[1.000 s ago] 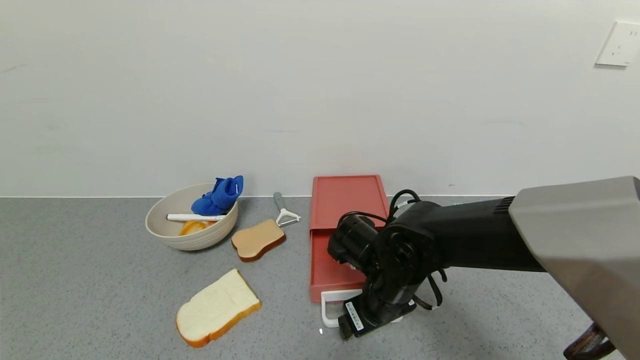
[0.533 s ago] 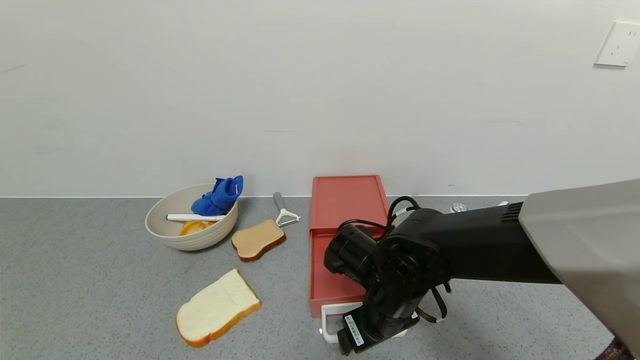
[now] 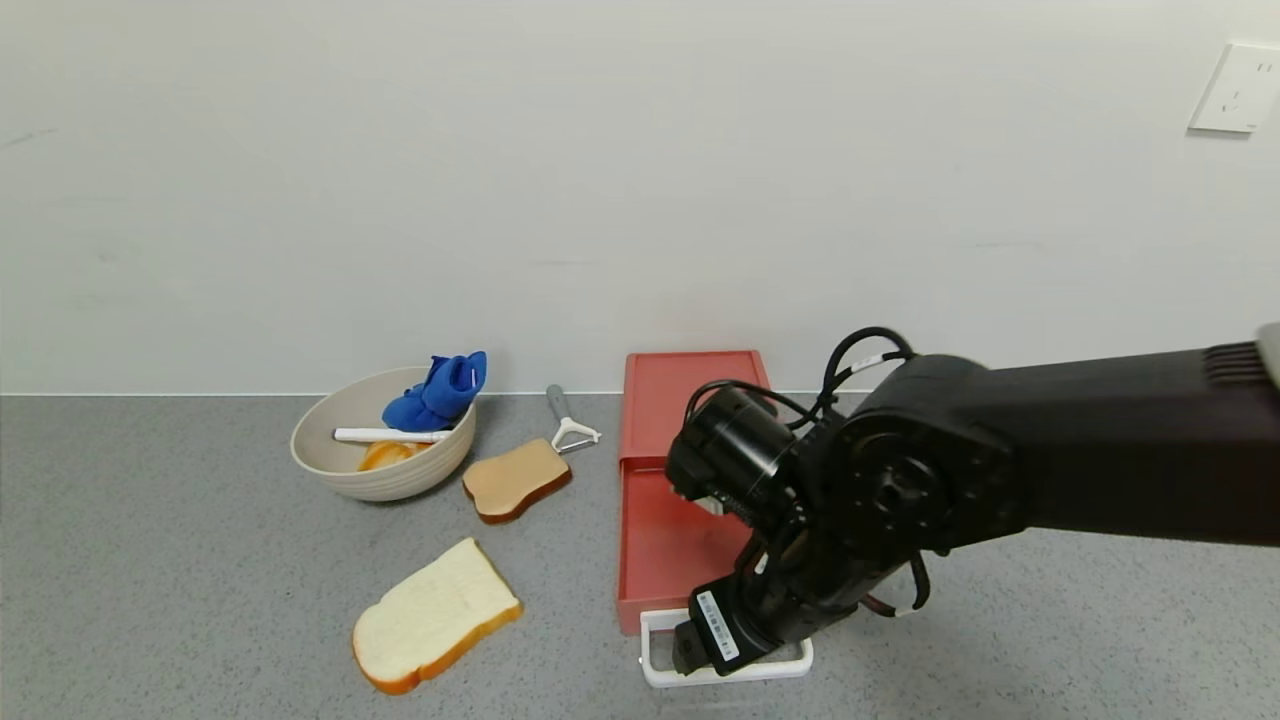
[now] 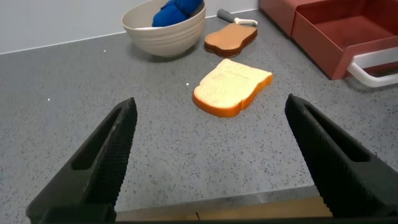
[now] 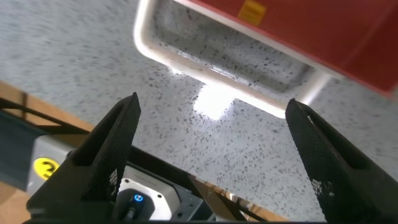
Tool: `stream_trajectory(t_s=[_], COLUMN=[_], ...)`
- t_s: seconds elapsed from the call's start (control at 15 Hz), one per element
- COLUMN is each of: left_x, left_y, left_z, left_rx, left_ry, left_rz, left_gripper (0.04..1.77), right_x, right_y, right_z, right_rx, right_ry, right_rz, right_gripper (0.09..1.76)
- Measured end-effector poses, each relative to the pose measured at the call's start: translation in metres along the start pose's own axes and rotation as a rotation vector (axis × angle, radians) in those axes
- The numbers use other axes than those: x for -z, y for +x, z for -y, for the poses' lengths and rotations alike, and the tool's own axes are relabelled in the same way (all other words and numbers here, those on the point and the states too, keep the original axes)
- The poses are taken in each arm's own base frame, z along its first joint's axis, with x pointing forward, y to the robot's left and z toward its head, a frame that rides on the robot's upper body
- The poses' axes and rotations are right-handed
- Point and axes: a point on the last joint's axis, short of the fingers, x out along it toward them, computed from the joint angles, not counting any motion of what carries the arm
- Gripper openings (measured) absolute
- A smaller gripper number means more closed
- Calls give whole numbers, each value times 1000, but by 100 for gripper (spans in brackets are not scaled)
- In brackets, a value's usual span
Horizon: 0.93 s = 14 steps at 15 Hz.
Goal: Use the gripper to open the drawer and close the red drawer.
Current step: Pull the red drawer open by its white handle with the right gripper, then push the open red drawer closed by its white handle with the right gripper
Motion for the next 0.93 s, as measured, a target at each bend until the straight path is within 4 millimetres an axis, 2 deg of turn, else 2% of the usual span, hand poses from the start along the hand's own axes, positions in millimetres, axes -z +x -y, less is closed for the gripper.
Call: stream_trajectory(t_s=[0.2,0.33,0.53,0.73,0.93], left_x=[0,0,0,0,0], left_y=[0,0,0,0,0], left_z=[0,0,0,0,0], left_rx=[0,0,0,0,0], left_ry=[0,0,0,0,0], left_rz=[0,0,0,0,0], left_gripper=[172,172,172,172,172], right_x=[-1,-6,-7,-3,1], right_y=[-55,-93,-136,-154,-152], right_z=[10,32,73,109,135], right_rx=[-54,-89,-162,-201,-227], right_ry=[-1,10,23,7,-16], right_rz=[151,288,447,586,745], right_gripper=[171,171,171,171,171])
